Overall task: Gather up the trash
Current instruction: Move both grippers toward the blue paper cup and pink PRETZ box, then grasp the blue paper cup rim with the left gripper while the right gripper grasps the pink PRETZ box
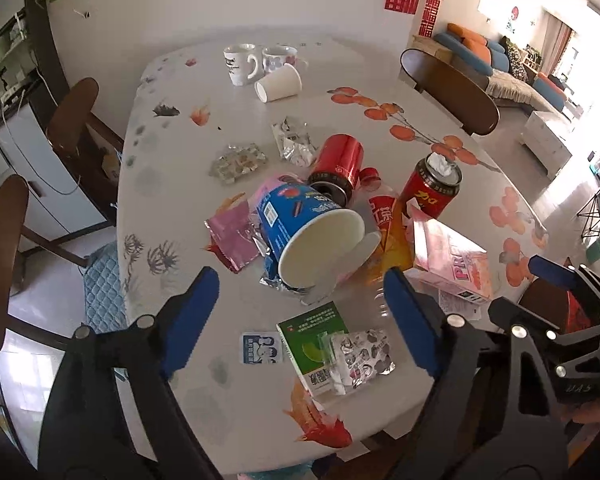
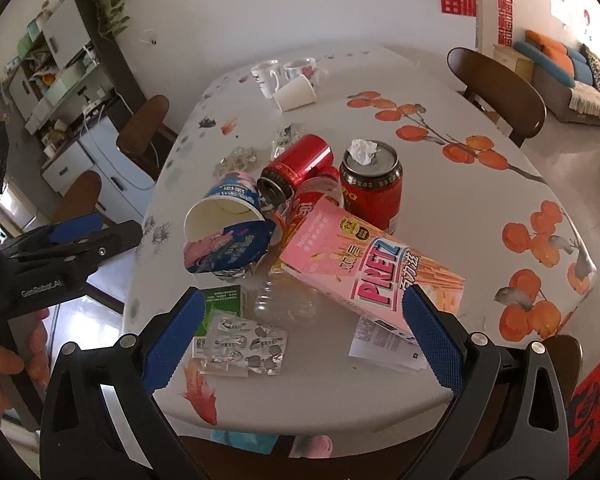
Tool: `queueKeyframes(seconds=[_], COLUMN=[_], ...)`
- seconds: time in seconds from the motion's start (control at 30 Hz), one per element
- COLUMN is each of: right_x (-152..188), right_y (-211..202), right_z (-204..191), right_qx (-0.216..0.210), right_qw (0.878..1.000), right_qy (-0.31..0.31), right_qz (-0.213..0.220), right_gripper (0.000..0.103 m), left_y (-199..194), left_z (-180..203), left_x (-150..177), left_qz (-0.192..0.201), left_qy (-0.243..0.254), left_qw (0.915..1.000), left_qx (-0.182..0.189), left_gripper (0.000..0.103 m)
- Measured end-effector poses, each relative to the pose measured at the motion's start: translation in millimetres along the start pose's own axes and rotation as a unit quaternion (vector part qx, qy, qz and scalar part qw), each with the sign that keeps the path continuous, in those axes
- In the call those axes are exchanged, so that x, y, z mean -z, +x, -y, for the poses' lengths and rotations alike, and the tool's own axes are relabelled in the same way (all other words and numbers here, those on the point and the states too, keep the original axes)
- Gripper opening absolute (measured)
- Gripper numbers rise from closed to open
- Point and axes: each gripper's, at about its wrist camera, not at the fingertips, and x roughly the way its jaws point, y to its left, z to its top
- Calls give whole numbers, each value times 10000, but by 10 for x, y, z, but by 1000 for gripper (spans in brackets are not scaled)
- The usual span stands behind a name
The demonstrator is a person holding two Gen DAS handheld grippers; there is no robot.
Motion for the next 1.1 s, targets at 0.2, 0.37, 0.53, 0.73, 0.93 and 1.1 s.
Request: queueKeyframes(seconds=[0.2, 0.37, 0.53, 0.73, 0.93, 1.1], right_x=[3, 25, 42, 70, 95, 132], right_y=[87, 184, 302, 437, 535, 572], right_z=[22, 31, 23, 113, 158, 195], right_qx=[-34, 19, 211, 316, 524, 661], right_qw=[10000, 9999, 9989, 9981, 9956, 9934], right_qy=[-3, -86, -359, -388, -616, -767], right_qz=[-81, -125, -222, -349, -469, -532], right_gripper=[98, 97, 97, 97, 97, 97], left_y=[99, 268, 477, 674, 774, 866], left_z=[34, 52, 44, 39, 63, 53], left_x=[-2, -30, -73, -94, -82, -71], left_qz=[-34, -91, -204, -372, -392, -454], left_qy=[73, 291, 513, 574, 681, 799], left_qw=[9999, 9992, 9977, 9967, 9953, 9934], left_qx=[-69, -241, -387, -436, -570, -687], left_gripper=[82, 82, 78, 76, 75, 74])
